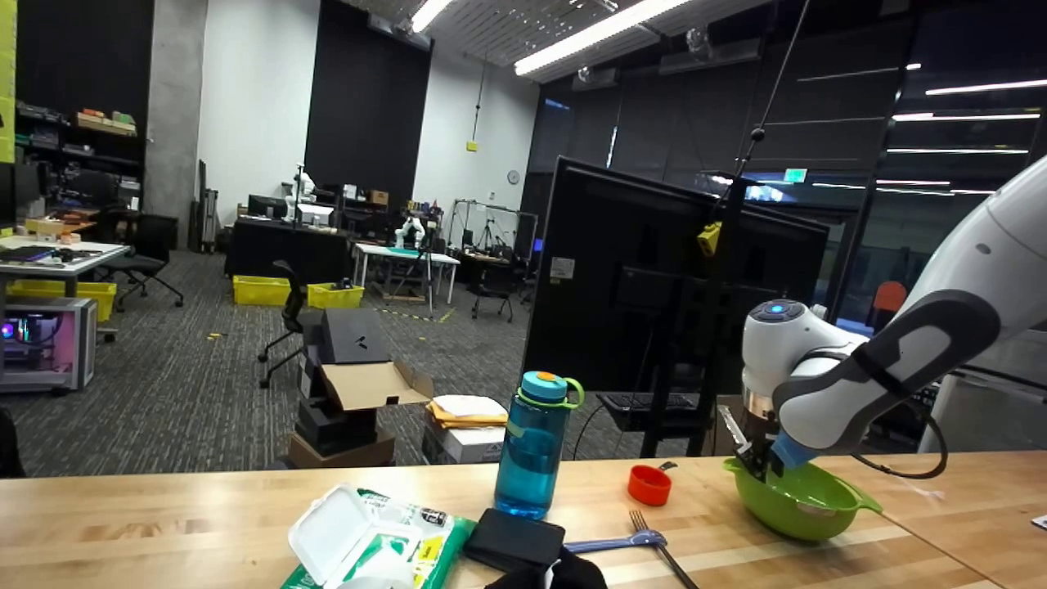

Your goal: Pick up the clear straw and put it in the lime green bowl

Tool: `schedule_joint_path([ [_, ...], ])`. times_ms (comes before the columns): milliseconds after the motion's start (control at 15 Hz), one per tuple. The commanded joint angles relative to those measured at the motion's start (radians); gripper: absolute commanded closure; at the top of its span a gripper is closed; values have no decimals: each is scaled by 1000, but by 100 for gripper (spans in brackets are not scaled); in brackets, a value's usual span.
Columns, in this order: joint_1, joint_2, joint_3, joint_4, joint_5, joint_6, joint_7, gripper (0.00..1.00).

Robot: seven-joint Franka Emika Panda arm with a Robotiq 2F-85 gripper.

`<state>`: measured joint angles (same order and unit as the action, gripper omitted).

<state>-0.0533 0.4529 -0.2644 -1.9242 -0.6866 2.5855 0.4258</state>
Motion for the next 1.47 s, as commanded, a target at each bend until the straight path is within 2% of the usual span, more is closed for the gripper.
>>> schedule_joint_path([
  [0, 18, -20, -10, -8, 16, -8, -4, 31],
  [267, 29, -84, 3, -53, 38, -23, -27, 5],
  [333, 34, -98, 2, -60, 36, -25, -27, 1],
  [800, 58, -261, 38, -164, 39, -130, -22, 0],
  [1133, 45, -357, 108, -238, 173, -228, -72, 0],
  [1400, 40, -389, 148, -275, 301, -296, -117, 0],
])
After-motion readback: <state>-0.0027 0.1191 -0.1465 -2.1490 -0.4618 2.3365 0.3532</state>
